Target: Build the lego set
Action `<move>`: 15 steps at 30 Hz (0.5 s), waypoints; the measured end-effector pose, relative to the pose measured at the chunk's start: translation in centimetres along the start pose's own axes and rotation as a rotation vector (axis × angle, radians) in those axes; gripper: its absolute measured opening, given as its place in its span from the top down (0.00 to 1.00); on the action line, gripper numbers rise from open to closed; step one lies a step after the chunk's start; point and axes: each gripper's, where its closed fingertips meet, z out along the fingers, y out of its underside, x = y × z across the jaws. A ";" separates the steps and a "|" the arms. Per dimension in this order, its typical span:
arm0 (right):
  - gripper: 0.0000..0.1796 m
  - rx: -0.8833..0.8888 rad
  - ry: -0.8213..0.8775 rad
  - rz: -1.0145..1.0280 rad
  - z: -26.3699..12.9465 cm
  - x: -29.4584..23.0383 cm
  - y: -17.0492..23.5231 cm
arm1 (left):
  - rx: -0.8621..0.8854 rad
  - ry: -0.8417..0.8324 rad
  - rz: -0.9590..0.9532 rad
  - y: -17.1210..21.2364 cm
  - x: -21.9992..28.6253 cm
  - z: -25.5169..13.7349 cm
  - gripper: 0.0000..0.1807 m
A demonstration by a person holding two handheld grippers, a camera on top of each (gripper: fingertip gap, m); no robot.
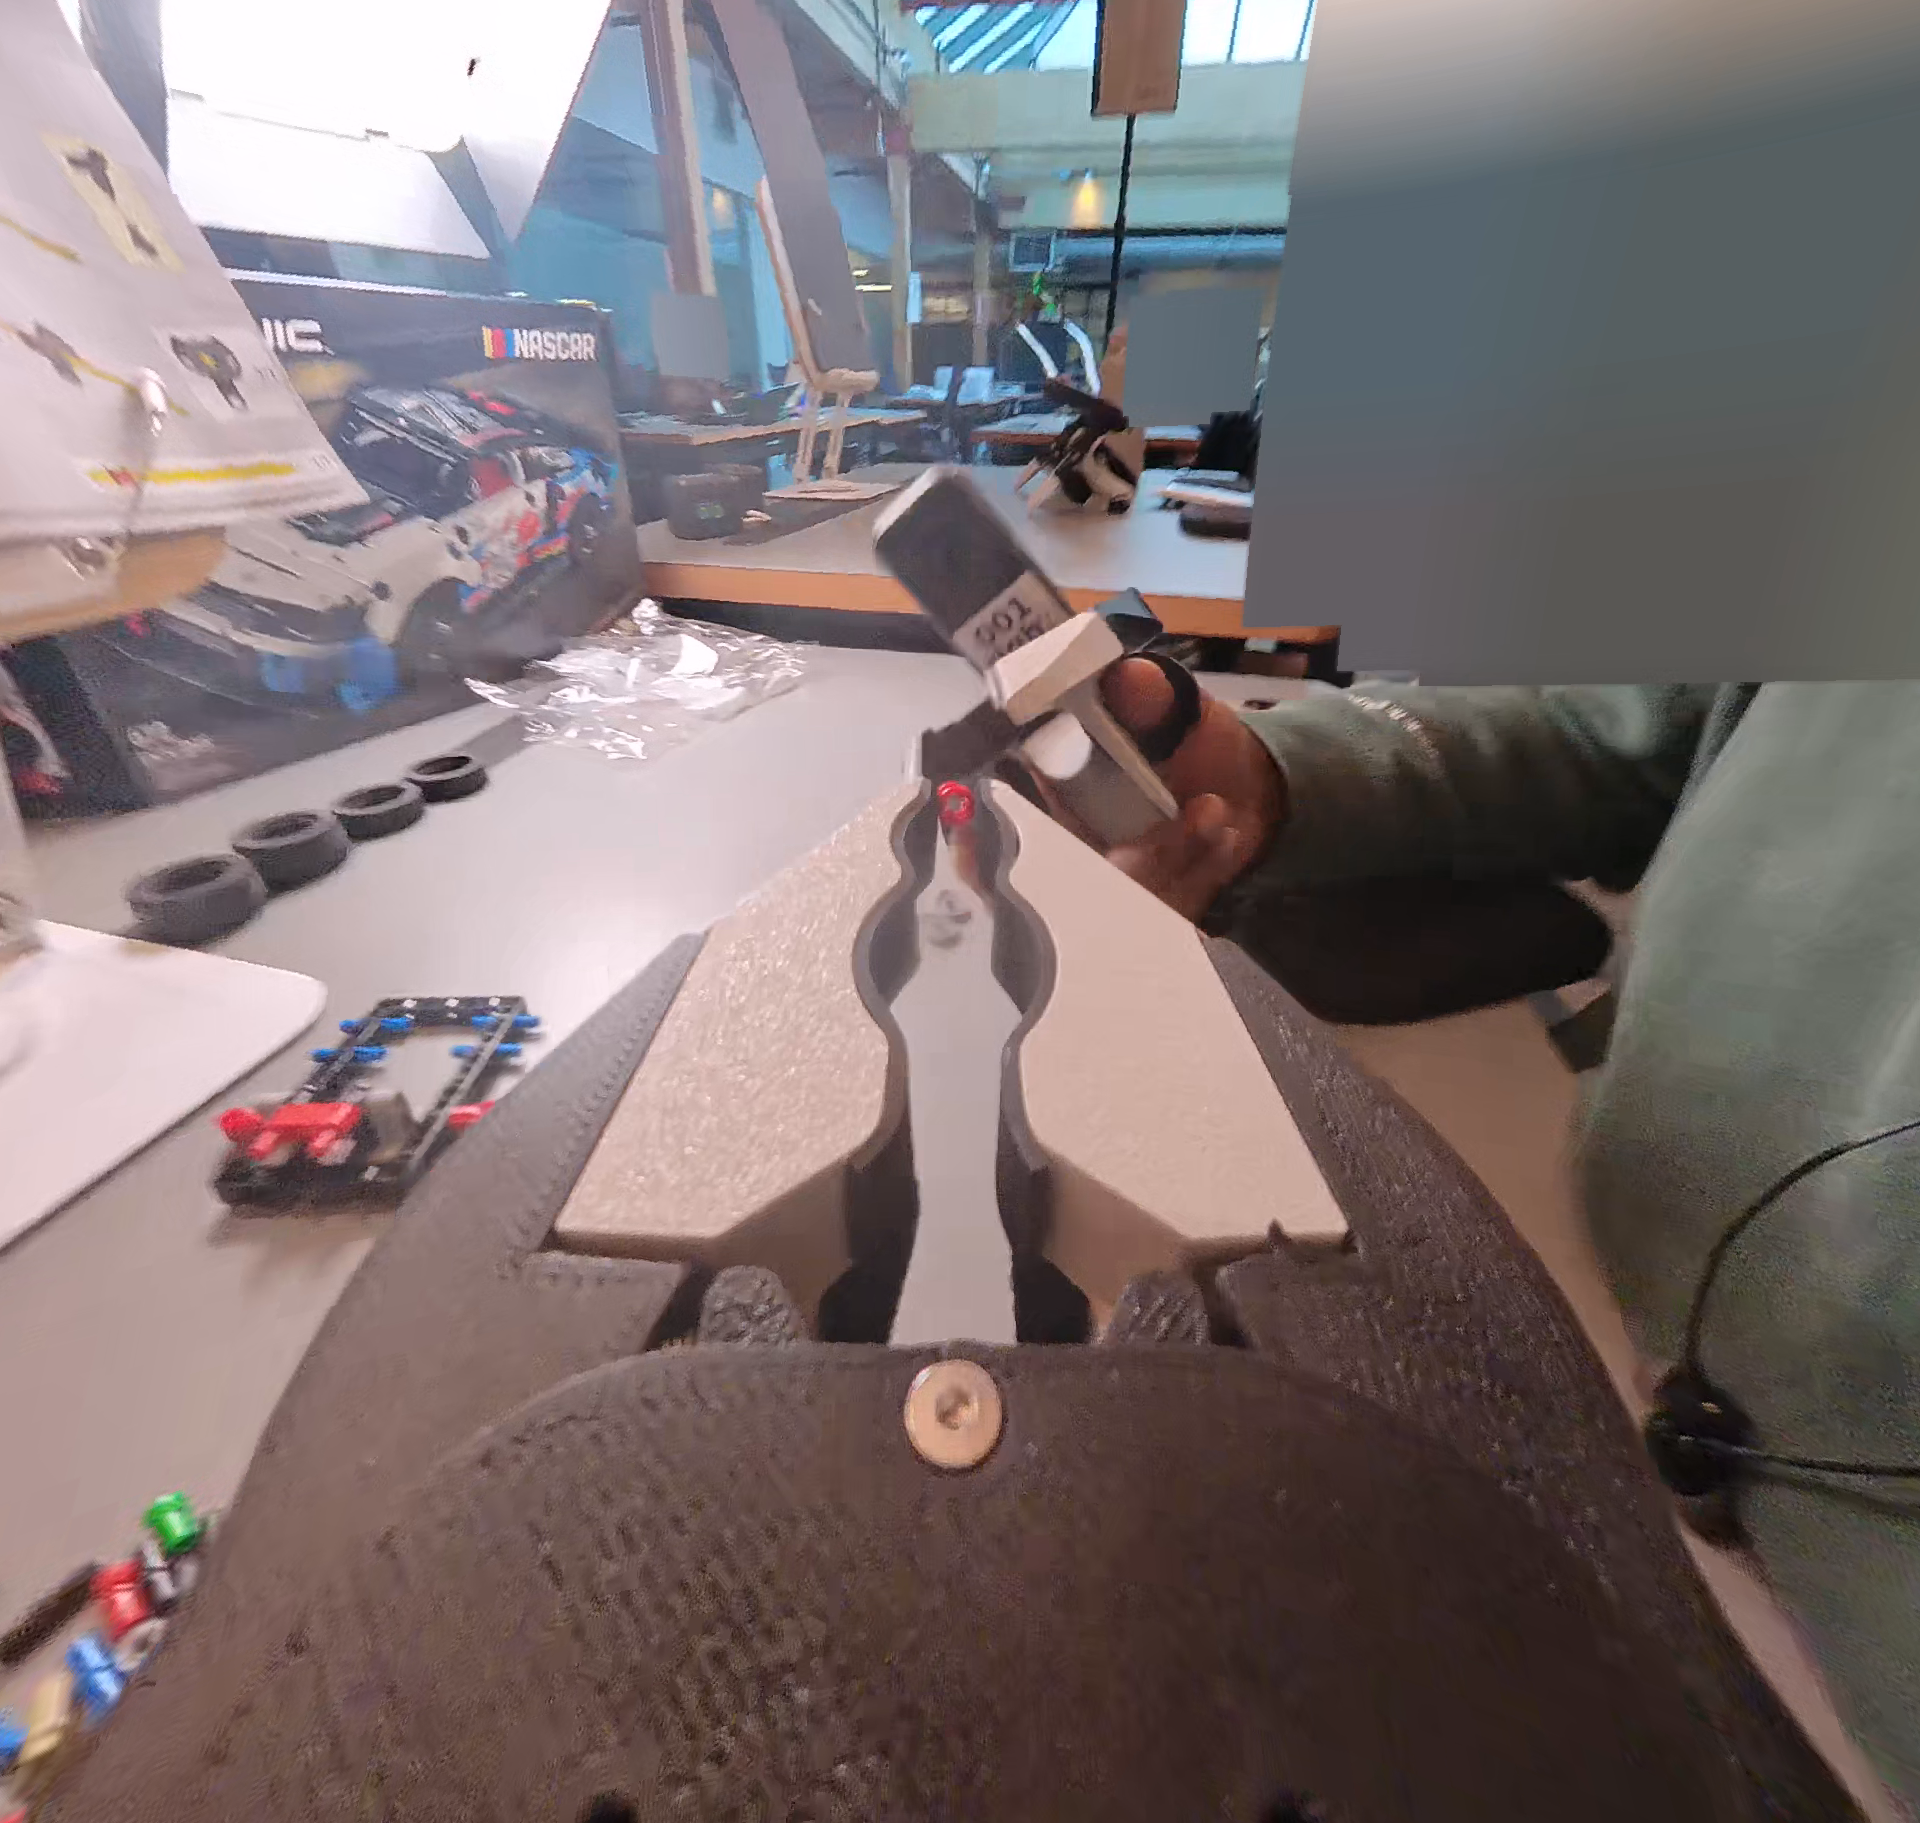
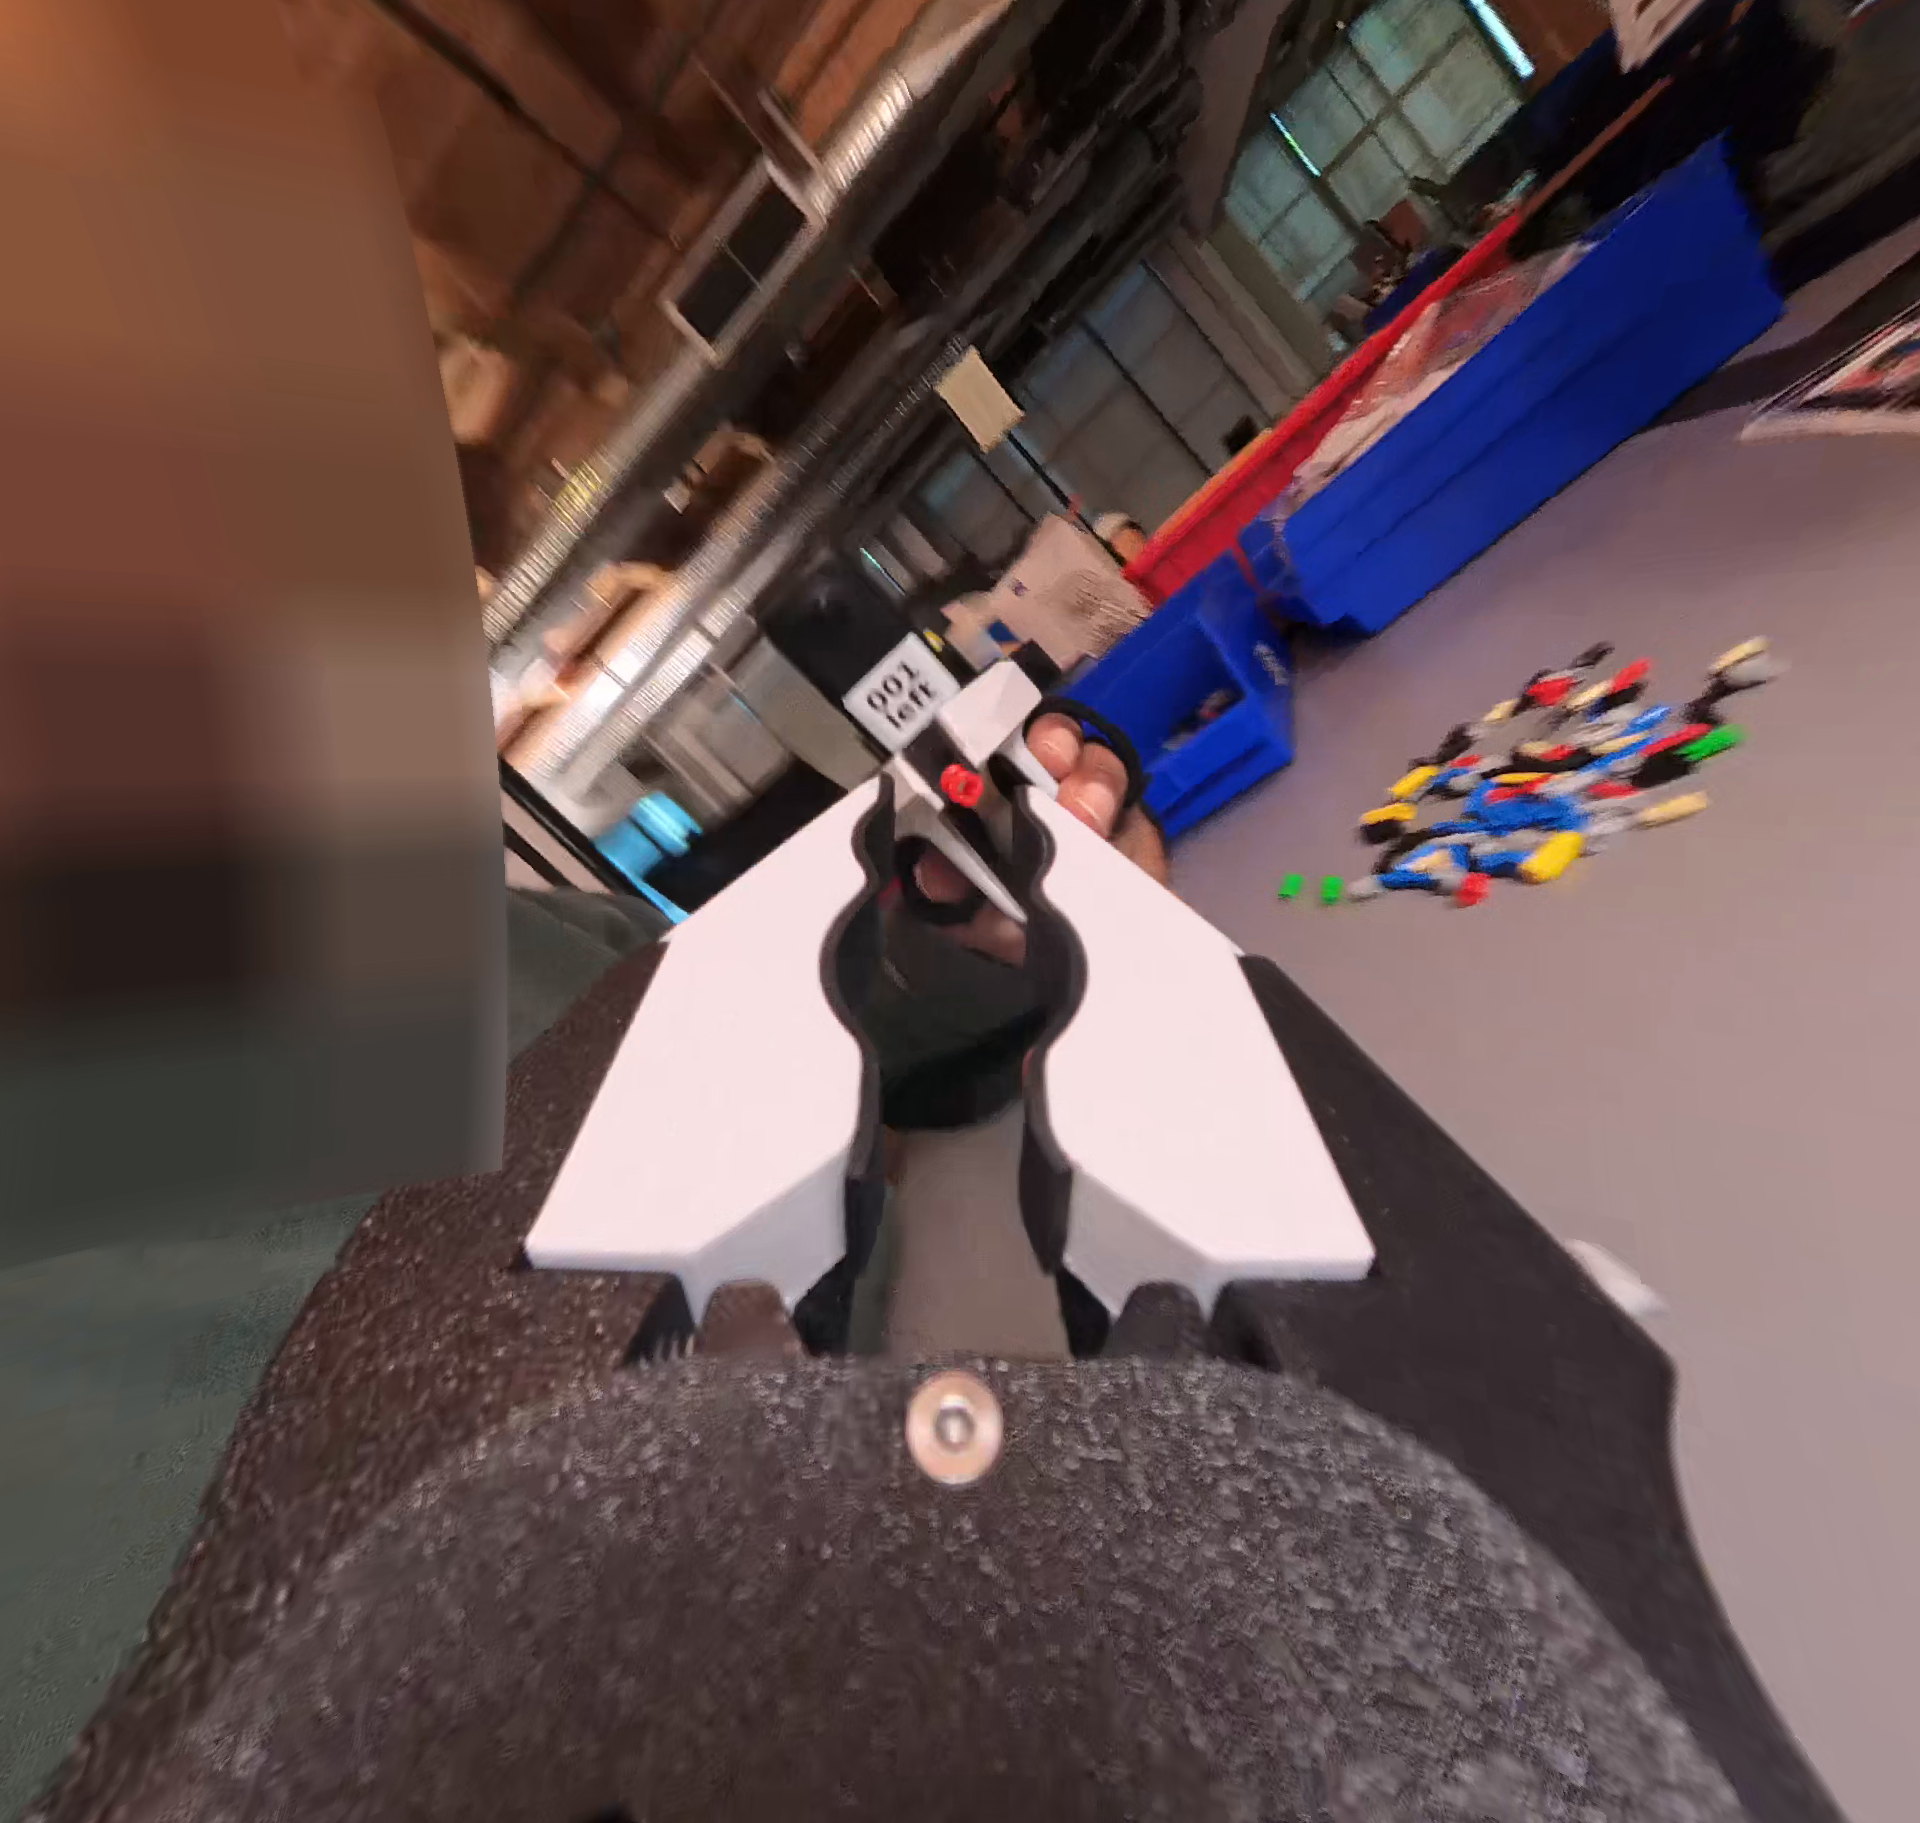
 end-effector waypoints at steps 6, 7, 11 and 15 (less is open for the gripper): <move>0.89 -0.397 0.407 -0.562 -6.3 3.8 0.4 | 0.039 0.048 -0.186 0.6 -1.4 -0.6 0.97; 0.89 -0.483 0.463 -0.616 -7.6 4.6 1.0 | 0.039 0.050 -0.201 0.8 -1.5 -0.5 0.97; 0.86 -0.783 0.587 -0.754 -11.9 6.6 3.6 | 0.031 0.049 -0.240 1.4 -1.8 -0.2 0.97; 0.83 -0.939 0.615 -0.747 -13.7 7.5 5.2 | 0.023 0.044 -0.262 1.8 -2.2 -0.1 0.97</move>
